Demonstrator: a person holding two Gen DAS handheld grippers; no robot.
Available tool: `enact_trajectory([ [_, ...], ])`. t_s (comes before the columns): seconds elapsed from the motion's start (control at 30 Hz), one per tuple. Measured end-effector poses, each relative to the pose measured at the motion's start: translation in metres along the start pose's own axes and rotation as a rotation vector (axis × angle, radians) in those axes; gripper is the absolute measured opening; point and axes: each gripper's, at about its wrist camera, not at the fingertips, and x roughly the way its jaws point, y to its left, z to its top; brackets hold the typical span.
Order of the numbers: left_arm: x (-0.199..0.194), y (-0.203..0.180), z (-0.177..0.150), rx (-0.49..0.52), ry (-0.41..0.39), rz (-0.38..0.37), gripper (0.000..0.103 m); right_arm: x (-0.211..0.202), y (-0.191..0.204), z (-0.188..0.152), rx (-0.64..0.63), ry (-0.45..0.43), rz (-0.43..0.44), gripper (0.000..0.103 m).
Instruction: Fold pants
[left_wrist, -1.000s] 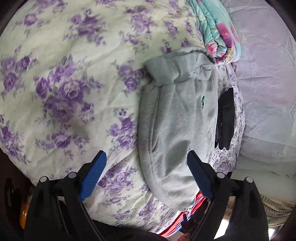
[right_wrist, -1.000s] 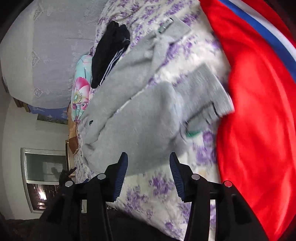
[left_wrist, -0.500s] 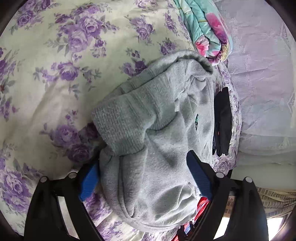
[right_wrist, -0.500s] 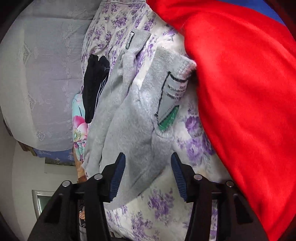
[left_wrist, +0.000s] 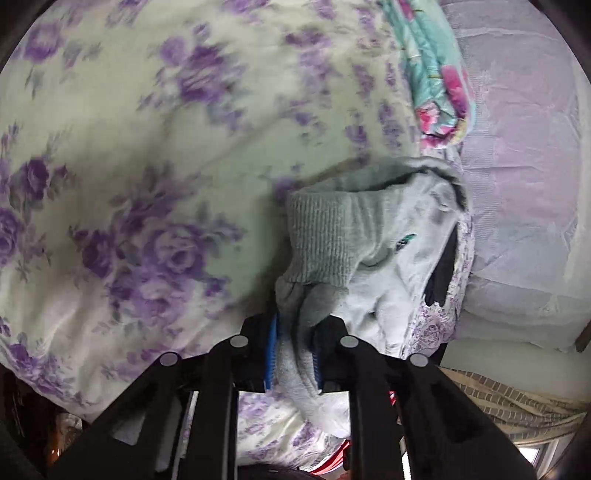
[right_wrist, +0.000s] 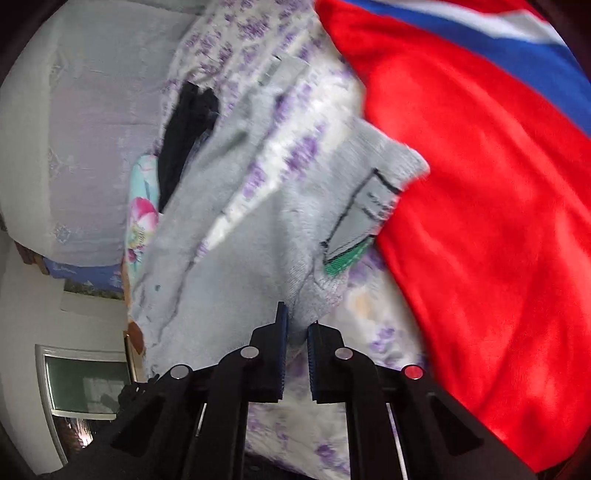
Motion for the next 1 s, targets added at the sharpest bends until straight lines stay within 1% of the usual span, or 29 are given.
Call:
enact_trajectory([
  [0.03, 0.004, 0.012, 0.001, -0.046, 0.001, -0.035, 0.019, 0.001, -0.006, -0.002, 0.022, -0.004, 0.026, 0.011],
  [0.07, 0.004, 0.020, 0.000, -0.094, 0.004, -0.092, 0.020, -0.002, -0.007, -0.002, 0.041, 0.000, 0.050, 0.015],
  [0.1, 0.000, 0.022, -0.001, -0.121, 0.012, -0.121, 0.025, -0.007, -0.005, -0.001, 0.042, 0.010, 0.053, 0.019],
  [0.13, -0.006, 0.019, -0.003, -0.117, 0.012, -0.117, 0.037, -0.015, -0.001, 0.000, 0.017, 0.009, 0.037, 0.030],
  [0.17, -0.015, 0.012, -0.005, -0.086, -0.003, -0.086, 0.043, -0.024, 0.005, 0.001, -0.022, 0.001, 0.002, 0.041],
  [0.2, -0.026, 0.002, -0.007, -0.036, -0.029, -0.040, 0.054, -0.035, 0.011, 0.003, -0.059, -0.007, -0.042, 0.043],
  [0.23, -0.038, -0.011, -0.010, 0.025, -0.061, 0.002, 0.059, -0.046, 0.016, 0.005, -0.081, -0.021, -0.071, 0.043],
  [0.27, -0.046, -0.023, -0.012, 0.079, -0.083, 0.022, 0.059, -0.056, 0.021, 0.007, -0.097, -0.051, -0.093, 0.043],
  [0.3, -0.054, -0.036, -0.014, 0.127, -0.095, 0.023, 0.059, -0.067, 0.030, 0.010, -0.117, -0.102, -0.120, 0.043],
  [0.33, -0.056, -0.051, -0.017, 0.171, -0.098, 0.007, 0.059, -0.072, 0.040, 0.014, -0.148, -0.146, -0.128, 0.043],
  [0.37, -0.052, -0.066, -0.019, 0.218, -0.083, -0.012, 0.059, -0.072, 0.053, 0.018, -0.184, -0.173, -0.110, 0.043],
  [0.4, -0.045, -0.080, -0.018, 0.259, -0.054, -0.021, 0.059, -0.065, 0.069, 0.022, -0.222, -0.180, -0.071, 0.043],
  [0.43, -0.033, -0.096, -0.016, 0.295, -0.032, -0.024, 0.059, -0.051, 0.087, 0.026, -0.262, -0.165, -0.035, 0.043],
  [0.5, -0.002, -0.129, -0.008, 0.365, 0.013, -0.024, 0.059, -0.010, 0.128, 0.033, -0.354, -0.115, -0.007, 0.043],
  [0.57, 0.030, -0.169, 0.002, 0.454, 0.026, -0.011, 0.059, 0.030, 0.168, 0.035, -0.477, -0.080, -0.014, 0.043],
  [0.63, 0.055, -0.197, 0.017, 0.503, 0.031, 0.015, 0.059, 0.068, 0.208, 0.033, -0.610, -0.074, -0.065, 0.043],
  [0.7, 0.078, -0.216, 0.042, 0.487, 0.035, 0.028, 0.059, 0.098, 0.238, 0.035, -0.693, -0.065, -0.103, 0.043],
  [0.73, 0.086, -0.222, 0.055, 0.476, 0.023, 0.047, 0.059, 0.111, 0.247, 0.037, -0.716, -0.067, -0.124, 0.043],
  [0.8, 0.101, -0.225, 0.080, 0.444, 0.005, 0.094, 0.059, 0.136, 0.256, 0.046, -0.740, -0.064, -0.198, 0.043],
  [0.87, 0.119, -0.218, 0.104, 0.399, 0.025, 0.121, 0.059, 0.160, 0.250, 0.052, -0.722, -0.012, -0.260, 0.043],
  [0.9, 0.127, -0.212, 0.114, 0.370, 0.033, 0.133, 0.059, 0.170, 0.243, 0.055, -0.702, 0.010, -0.274, 0.043],
  [0.93, 0.135, -0.208, 0.124, 0.343, 0.045, 0.132, 0.059, 0.176, 0.236, 0.056, -0.692, 0.025, -0.283, 0.043],
  [0.97, 0.141, -0.204, 0.132, 0.319, 0.056, 0.113, 0.059, 0.179, 0.234, 0.056, -0.697, 0.024, -0.283, 0.043],
  [1.0, 0.143, -0.203, 0.138, 0.298, 0.062, 0.085, 0.063, 0.180, 0.234, 0.057, -0.707, 0.018, -0.283, 0.043],
])
